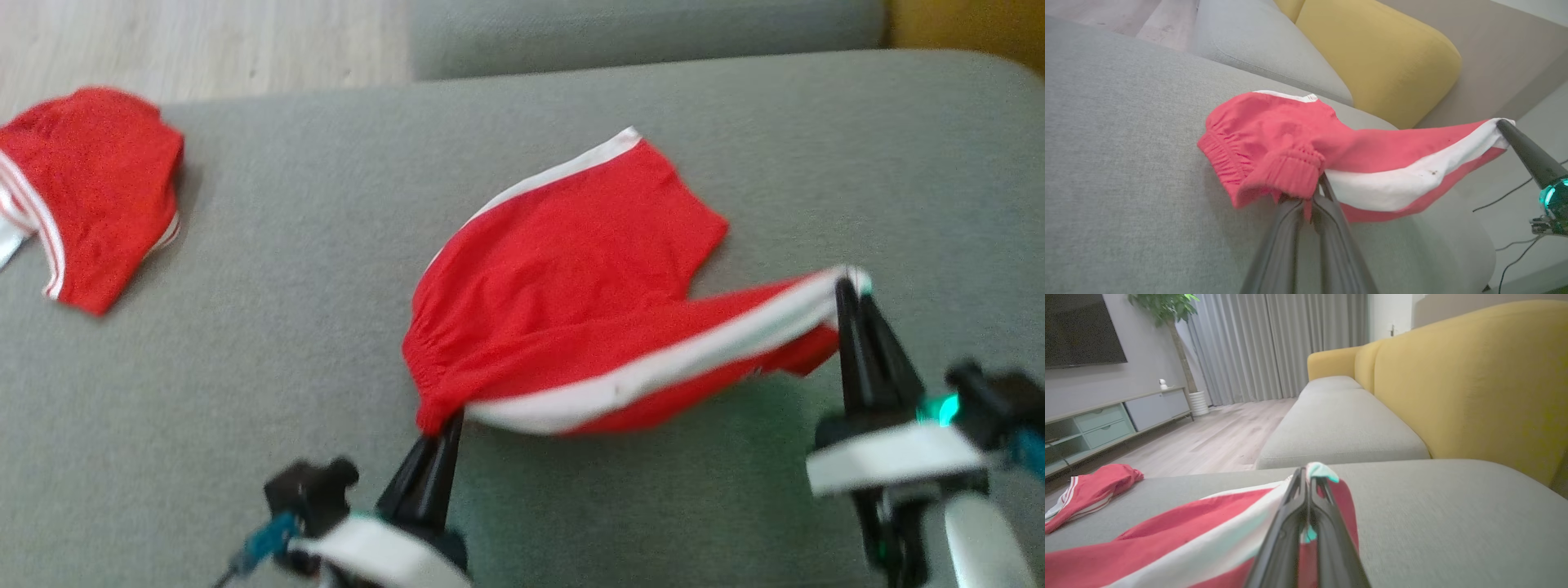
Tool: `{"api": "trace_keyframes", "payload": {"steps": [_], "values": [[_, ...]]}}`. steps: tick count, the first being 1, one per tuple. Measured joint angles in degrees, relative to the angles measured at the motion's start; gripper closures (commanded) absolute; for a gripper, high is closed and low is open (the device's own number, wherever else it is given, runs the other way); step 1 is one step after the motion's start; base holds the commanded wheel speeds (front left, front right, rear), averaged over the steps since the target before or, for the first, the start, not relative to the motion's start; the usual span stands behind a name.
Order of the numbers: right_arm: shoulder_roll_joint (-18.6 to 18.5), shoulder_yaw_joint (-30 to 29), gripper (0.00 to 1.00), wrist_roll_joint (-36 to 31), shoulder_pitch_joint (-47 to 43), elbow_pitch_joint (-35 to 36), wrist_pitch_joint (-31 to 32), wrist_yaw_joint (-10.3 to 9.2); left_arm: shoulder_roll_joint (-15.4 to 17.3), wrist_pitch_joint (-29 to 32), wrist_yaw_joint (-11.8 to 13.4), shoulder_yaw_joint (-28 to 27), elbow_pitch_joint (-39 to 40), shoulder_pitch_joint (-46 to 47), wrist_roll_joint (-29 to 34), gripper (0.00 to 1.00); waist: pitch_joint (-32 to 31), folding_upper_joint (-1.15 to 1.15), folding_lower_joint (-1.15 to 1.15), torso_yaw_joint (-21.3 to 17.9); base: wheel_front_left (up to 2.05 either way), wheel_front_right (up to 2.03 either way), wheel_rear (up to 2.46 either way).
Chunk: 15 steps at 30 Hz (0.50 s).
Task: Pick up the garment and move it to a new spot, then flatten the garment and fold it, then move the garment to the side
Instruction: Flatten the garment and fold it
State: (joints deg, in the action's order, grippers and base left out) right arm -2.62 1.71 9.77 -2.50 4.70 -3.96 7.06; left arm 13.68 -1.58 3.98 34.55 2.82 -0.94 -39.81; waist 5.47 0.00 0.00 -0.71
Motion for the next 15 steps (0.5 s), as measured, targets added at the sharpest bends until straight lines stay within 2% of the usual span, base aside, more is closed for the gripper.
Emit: {"api": "trace_keyframes", "payload": {"steps": [3, 8, 10, 15], "values": [[-0.57, 0.19, 1.0, -0.16, 6.49, -3.9, 1.26, 0.0, -2.11, 0.08, -1.07, -0.78, -2.98, 3.9, -2.15, 1.0, 1.73, 0.0, 0.01, 1.55, 0.0, 0.0, 0.0], [-4.35, 2.93, 1.0, 0.37, 18.57, -13.65, 3.38, 0.0, -4.6, 1.85, -2.98, -1.9, -9.72, 11.64, -5.19, 1.0, 4.9, 0.0, 0.01, 3.93, 0.0, 0.0, 0.0], [-5.31, 4.05, 1.0, 2.33, 25.65, -21.18, 3.76, 0.0, -5.84, 2.57, -3.53, -3.22, -13.6, 15.56, -6.38, 1.0, 6.99, 0.0, 0.01, 5.17, 0.0, 0.0, 0.0], [-7.28, 7.43, 1.0, 3.93, 36.74, -33.82, 3.75, 0.0, -7.08, 3.1, -5.08, -3.89, -18.83, 22.12, -7.47, 1.0, 10.08, 0.0, 0.02, 6.94, 0.0, 0.0, 0.0]]}}
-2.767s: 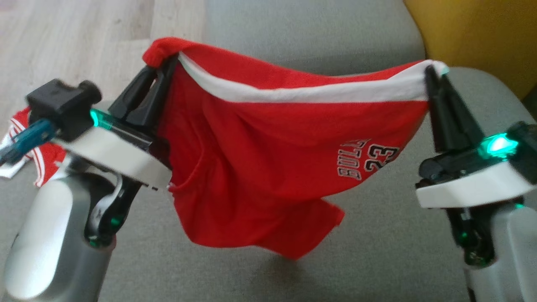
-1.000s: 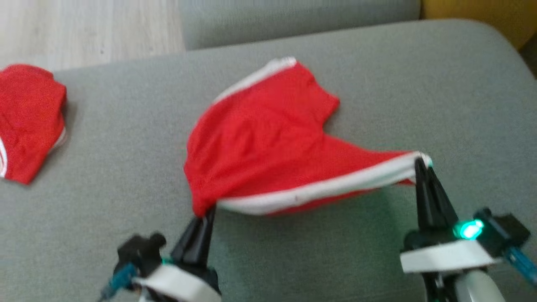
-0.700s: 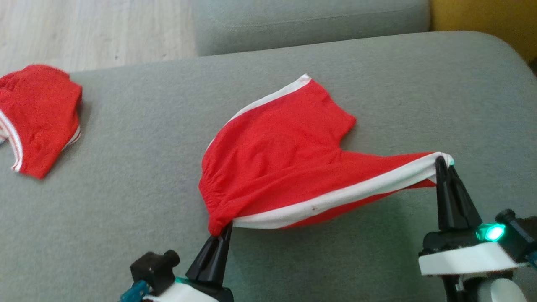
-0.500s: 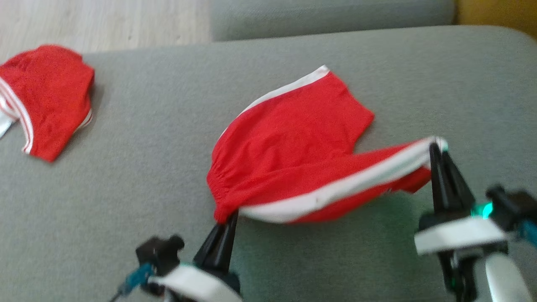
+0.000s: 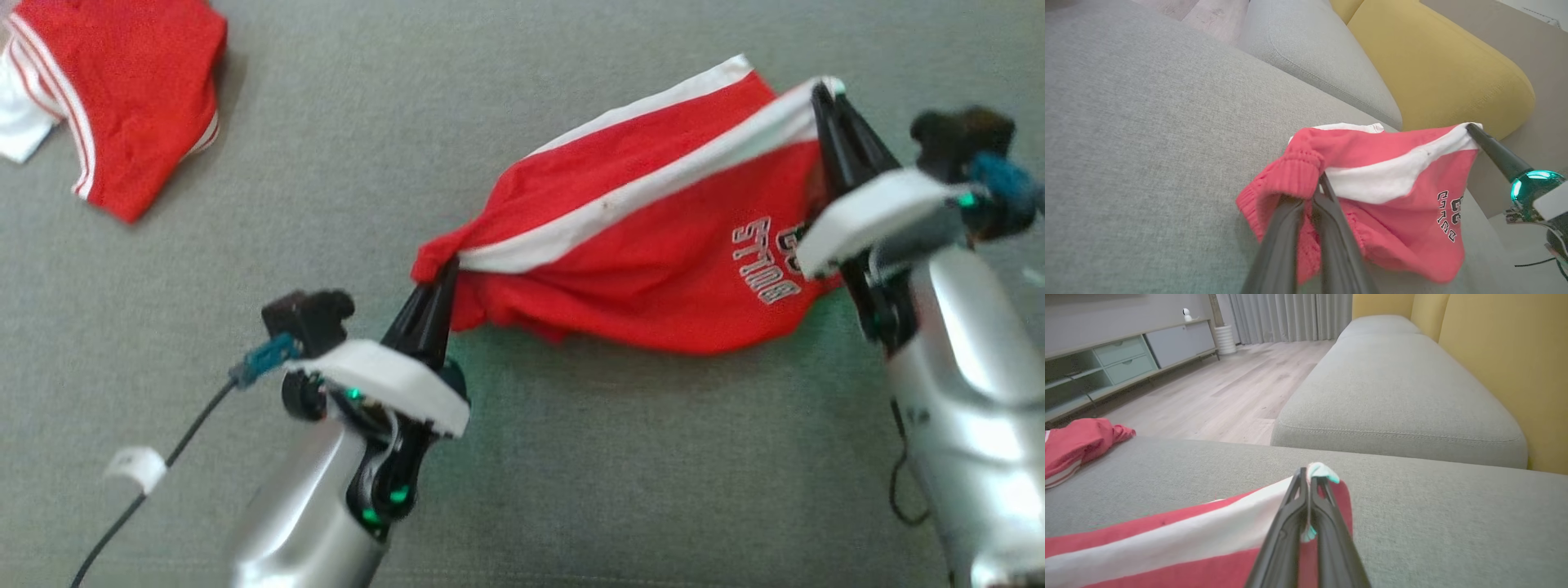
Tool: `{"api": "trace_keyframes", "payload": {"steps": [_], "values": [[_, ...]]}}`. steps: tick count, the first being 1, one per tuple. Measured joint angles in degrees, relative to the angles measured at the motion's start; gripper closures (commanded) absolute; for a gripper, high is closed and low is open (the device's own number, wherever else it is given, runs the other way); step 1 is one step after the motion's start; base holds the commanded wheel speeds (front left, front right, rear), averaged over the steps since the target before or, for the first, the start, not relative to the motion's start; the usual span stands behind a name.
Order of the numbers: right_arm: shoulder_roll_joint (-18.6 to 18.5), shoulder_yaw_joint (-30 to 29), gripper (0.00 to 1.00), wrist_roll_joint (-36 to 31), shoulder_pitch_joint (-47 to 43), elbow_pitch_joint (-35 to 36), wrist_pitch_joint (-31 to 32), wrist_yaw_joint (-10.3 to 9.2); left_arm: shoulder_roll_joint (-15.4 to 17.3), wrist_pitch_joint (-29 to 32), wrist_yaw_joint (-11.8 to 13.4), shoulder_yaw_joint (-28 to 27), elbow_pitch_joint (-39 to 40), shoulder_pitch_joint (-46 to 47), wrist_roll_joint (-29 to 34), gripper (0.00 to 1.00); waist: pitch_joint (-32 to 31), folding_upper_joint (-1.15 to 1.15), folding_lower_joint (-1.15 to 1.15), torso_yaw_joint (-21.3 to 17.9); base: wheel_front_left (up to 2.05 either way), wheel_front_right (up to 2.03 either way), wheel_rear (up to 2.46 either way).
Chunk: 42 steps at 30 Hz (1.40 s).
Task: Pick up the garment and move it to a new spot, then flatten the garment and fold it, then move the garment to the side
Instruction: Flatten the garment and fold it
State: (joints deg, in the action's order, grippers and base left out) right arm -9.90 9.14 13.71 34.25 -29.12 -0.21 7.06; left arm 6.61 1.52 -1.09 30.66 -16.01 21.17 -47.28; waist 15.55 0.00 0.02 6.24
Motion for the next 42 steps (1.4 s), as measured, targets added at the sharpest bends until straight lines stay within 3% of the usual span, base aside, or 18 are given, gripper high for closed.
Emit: {"api": "trace_keyframes", "payload": {"steps": [6, 13, 14, 15, 16, 17, 18, 27, 30, 35, 42], "values": [[-0.71, 4.92, 1.0, 2.23, 9.22, -12.18, -0.93, 0.0, -1.59, 0.77, -0.71, -0.16, -4.24, 3.42, -1.1, 1.0, 2.07, 0.0, -0.01, 1.64, 0.0, 0.0, 0.0], [-1.55, 6.55, 1.0, 4.09, 17.38, -23.71, -3.44, 0.0, -2.4, 1.01, -1.42, 0.65, -6.43, 5.79, -1.38, 1.0, 2.85, 0.0, -0.01, 2.79, 0.0, 0.0, 0.0], [-1.56, 6.9, 1.0, 4.08, 18.38, -25.12, -3.96, 0.0, -2.48, 1.01, -1.46, 0.75, -6.54, 5.99, -1.59, 0.85, 2.97, 0.0, -0.01, 2.97, 0.0, 0.0, 0.0], [-1.55, 7.37, 1.0, 4.08, 19.29, -26.33, -4.58, 0.0, -2.61, 1.01, -1.48, 0.83, -6.79, 6.2, -1.64, 0.53, 3.07, 0.0, -0.01, 3.17, 0.0, 0.0, 0.0], [-1.47, 7.88, 0.76, 4.14, 20.03, -27.38, -5.14, 0.0, -2.74, 0.98, -1.49, 0.94, -7.01, 6.45, -1.63, 0.17, 3.17, 0.0, -0.01, 3.38, 0.0, 0.0, 0.0], [-1.3, 9.02, 0.31, 4.79, 21.35, -29.4, -6.11, 0.0, -2.81, 0.83, -1.49, 1.05, -7.11, 6.9, -1.58, 0.0, 3.35, 0.0, -0.02, 3.79, 0.0, 0.0, 0.0], [-1.23, 9.49, 0.0, 5.15, 21.9, -30.36, -6.59, 0.0, -2.82, 0.58, -1.48, 1.14, -7.11, 6.97, -1.58, 0.0, 3.42, 0.0, -0.01, 3.96, 0.0, 0.0, 0.0], [-1.33, 12.8, 0.0, 7.83, 23.55, -35.53, -10.68, 0.0, -1.98, -3.25, -0.82, 1.47, -4.07, 5.72, 0.27, 0.0, 2.64, 0.0, -0.01, 4.85, 0.0, 0.0, 0.0], [-1.64, 13.78, 0.0, 8.92, 23.77, -36.52, -11.23, 0.0, -0.05, -5.22, 0.29, 1.41, -2.18, 3.04, 1.91, 0.0, 1.68, 0.0, -0.02, 4.74, 0.0, 0.0, 0.0], [-2.44, 16.02, 0.0, 10.42, 23.71, -38.44, -11.03, 0.0, 3.27, -7.9, 2.97, 0.87, 1.12, -2.18, 4.1, 0.0, -0.56, 0.0, -0.03, 4.41, 0.0, 0.0, 0.0], [-5.45, 18.02, 0.0, 13.76, 20.58, -41.58, -4.83, 0.0, 6.13, -10.25, 7.65, -1.08, 8.7, -5.61, 6.23, 0.0, -2.32, 0.0, -0.03, 5.31, 0.0, 0.0, 0.0]]}}
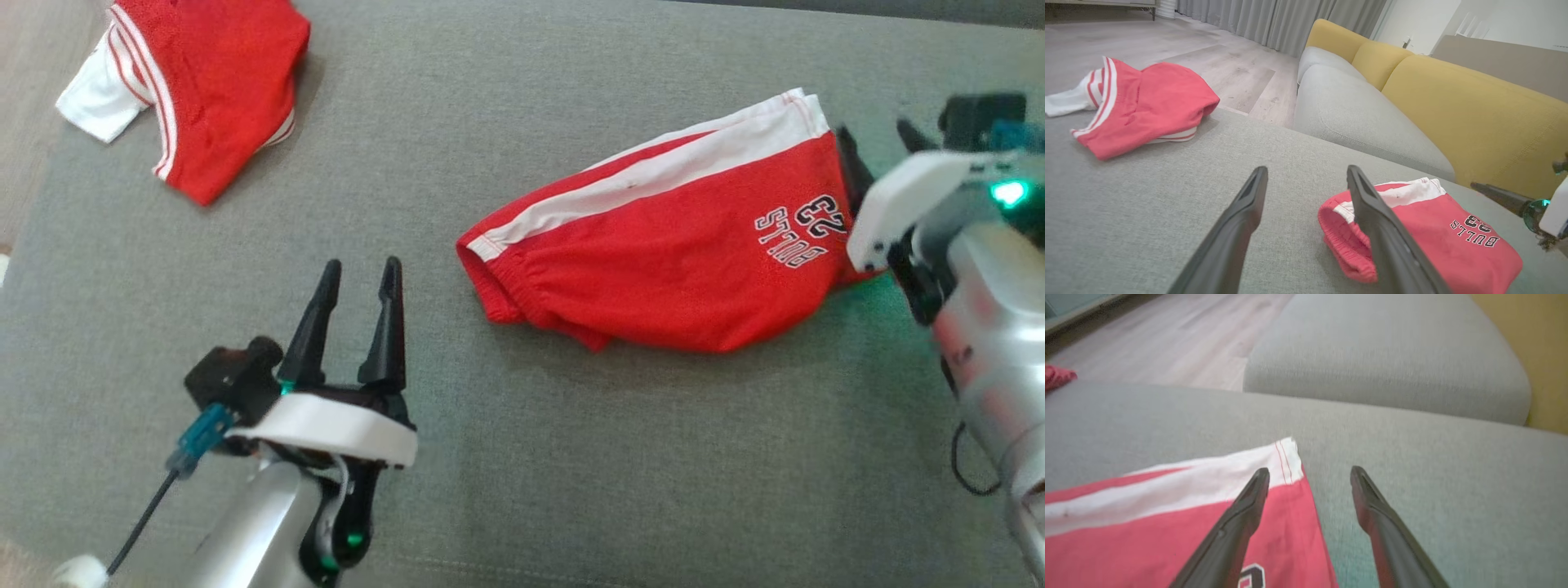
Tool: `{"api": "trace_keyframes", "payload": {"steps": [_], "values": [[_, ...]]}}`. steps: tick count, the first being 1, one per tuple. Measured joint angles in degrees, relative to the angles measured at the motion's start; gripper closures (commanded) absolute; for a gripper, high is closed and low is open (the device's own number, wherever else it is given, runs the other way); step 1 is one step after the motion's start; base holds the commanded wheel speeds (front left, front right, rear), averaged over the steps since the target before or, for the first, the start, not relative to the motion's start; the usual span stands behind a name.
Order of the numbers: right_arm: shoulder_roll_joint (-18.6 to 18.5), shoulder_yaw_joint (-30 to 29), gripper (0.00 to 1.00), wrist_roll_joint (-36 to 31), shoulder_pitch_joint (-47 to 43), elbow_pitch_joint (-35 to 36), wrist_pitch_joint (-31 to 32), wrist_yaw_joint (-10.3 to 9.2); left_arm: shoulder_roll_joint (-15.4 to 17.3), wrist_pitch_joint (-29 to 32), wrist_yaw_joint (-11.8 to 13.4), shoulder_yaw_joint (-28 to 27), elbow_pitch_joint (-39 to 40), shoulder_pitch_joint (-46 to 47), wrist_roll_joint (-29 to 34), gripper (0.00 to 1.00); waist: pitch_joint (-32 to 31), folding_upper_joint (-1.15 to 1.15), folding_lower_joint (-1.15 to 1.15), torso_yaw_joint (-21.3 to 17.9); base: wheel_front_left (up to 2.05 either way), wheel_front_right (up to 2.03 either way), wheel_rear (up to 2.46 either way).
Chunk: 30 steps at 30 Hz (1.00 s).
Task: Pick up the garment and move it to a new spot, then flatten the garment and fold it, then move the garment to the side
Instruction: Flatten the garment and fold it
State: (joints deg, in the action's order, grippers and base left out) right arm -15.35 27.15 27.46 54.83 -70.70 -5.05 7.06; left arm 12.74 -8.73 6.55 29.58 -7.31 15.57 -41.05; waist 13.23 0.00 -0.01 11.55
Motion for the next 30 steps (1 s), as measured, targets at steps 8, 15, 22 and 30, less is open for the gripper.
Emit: {"api": "trace_keyframes", "payload": {"steps": [8, 15, 22, 30], "values": [[-1.41, 1.87, 0.0, 3.53, -2.47, -0.75, 6.7, 0.0, 3.28, 0.18, 3.5, -1.92, 6.21, -3.57, 0.78, 0.0, 1.43, 0.0, 0.01, 2.06, 0.0, 0.0, 0.0], [-1.61, 2.47, 0.73, 7.97, -2.84, 0.15, 13.93, 0.0, 4.22, 0.65, 4.5, -2.22, 8.46, -5.49, 0.76, 0.0, 1.27, 0.0, 0.01, 2.82, 0.0, 0.0, 0.0], [-1.59, 2.89, 1.0, 11.51, -5.58, 3.27, 12.37, 0.0, 4.59, 0.66, 4.87, -2.6, 9.13, -5.66, 0.67, 0.0, 0.21, 0.0, 0.01, 2.05, 0.0, 0.0, 0.0], [-1.49, 3.09, 1.0, 14.39, -9.36, 6.6, 5.34, 0.0, 4.68, 0.58, 4.89, -3.26, 9.15, -7.62, -0.51, 0.0, -2.67, 0.0, 0.01, -1.53, 0.0, 0.0, 0.0]]}}
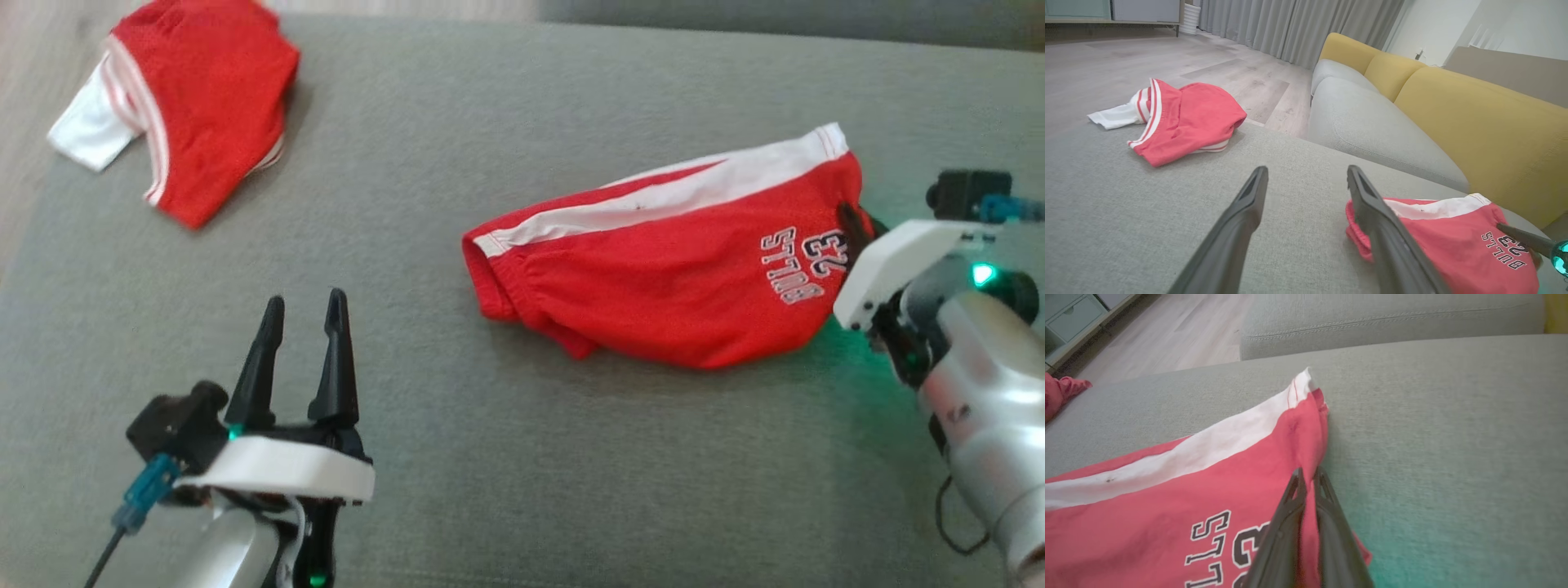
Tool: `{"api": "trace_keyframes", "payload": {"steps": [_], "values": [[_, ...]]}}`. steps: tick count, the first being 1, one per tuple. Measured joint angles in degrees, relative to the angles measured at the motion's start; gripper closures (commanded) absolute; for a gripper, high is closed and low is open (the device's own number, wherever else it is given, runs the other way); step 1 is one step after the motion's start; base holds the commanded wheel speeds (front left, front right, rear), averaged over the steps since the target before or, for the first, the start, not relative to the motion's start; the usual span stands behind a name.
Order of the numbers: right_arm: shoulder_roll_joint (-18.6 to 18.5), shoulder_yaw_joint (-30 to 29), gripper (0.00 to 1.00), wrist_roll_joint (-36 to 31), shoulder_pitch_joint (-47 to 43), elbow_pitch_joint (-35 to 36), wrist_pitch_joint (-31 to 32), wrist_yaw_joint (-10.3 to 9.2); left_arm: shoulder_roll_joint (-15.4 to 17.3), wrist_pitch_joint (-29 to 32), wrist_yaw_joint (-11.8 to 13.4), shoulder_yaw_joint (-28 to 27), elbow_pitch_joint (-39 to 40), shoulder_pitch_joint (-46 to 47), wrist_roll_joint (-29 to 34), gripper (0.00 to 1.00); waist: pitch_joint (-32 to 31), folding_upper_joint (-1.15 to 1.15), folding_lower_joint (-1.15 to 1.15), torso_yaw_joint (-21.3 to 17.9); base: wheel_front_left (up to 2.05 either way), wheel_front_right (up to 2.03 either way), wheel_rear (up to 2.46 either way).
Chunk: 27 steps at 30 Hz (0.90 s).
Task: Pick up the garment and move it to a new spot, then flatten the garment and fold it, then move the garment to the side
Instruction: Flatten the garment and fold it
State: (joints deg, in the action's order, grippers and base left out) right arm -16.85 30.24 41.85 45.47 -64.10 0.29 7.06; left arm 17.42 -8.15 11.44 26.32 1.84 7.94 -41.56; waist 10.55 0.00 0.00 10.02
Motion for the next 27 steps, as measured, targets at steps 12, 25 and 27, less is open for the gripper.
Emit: {"api": "trace_keyframes", "payload": {"steps": [12, 25, 27], "values": [[1.77, -1.32, 1.0, -0.08, -8.73, 0.9, -8.78, 0.0, 0.99, -0.08, 0.98, -0.43, -0.1, -3.75, -0.83, 0.0, -4.5, 0.0, 0.0, -8.29, 0.0, 0.0, 0.0], [2.99, -4.81, 1.0, -0.02, -9.81, 0.66, -9.92, 0.0, 1.08, 0.08, 0.9, 0.24, -0.91, -3.92, -1.03, 0.0, -6.81, 0.0, 0.0, -8.79, 0.0, 0.0, 0.0], [3.88, -4.65, 1.0, -0.11, -9.68, 1.65, -9.89, 0.0, 1.01, 0.08, 0.88, 0.63, -1.19, -4.16, -1.46, 0.0, -7.5, 0.0, 0.0, -8.19, 0.0, 0.0, 0.0]]}}
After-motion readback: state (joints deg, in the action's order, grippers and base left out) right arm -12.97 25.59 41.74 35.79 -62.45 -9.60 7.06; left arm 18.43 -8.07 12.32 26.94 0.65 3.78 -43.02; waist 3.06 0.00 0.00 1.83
